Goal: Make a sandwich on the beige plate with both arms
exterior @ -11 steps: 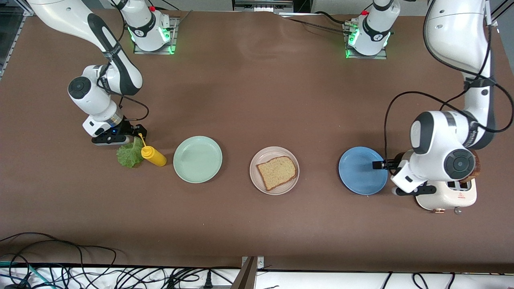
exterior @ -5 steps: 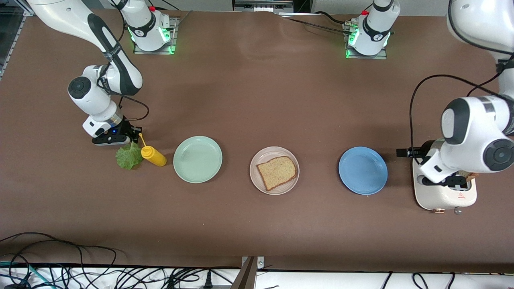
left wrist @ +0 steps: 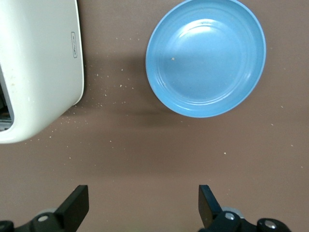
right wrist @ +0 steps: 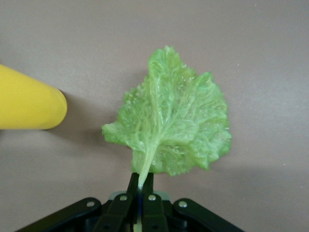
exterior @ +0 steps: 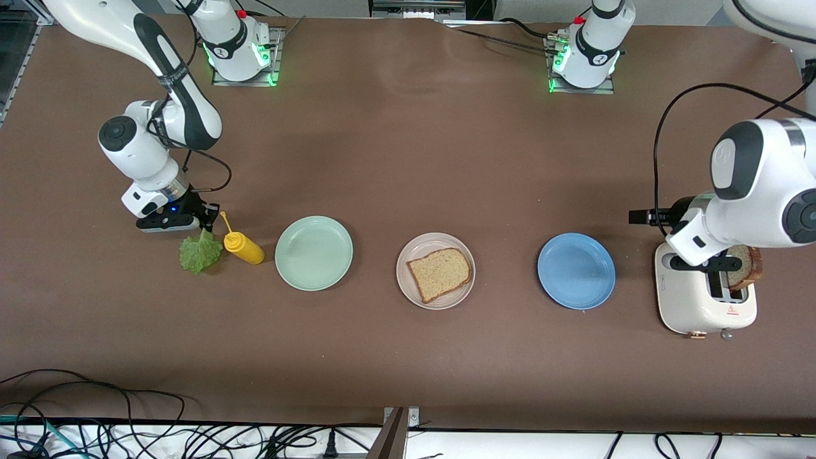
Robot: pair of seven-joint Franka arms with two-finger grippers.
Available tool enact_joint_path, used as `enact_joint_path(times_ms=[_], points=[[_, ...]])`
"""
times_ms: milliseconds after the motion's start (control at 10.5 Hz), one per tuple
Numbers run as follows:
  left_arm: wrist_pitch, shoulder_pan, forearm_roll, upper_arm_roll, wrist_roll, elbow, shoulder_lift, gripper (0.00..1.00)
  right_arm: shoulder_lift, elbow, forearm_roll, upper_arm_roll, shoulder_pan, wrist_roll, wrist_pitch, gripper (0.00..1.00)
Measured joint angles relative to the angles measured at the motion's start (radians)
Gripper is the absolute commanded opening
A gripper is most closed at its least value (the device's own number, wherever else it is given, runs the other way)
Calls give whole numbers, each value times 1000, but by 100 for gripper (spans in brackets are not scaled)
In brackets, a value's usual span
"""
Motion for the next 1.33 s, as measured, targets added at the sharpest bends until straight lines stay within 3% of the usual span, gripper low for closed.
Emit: enact_joint_path(times_ms=[379,664,949,1328], points=[[-12,20,0,8,-1,-42,-104,100,-92,90,0,0,0,-1,-272,0],[-45,24,0,9,-5,-44,-175,100,-109,292,0,0,0,-1,-616,0],[-59,24,0,7,-6,-45,-212,100,-109,475,0,0,1,-1,-876,0],[-96,19,0,-19,-6,-29,-262,100,-90,622,2,4,63,35,-973,0]])
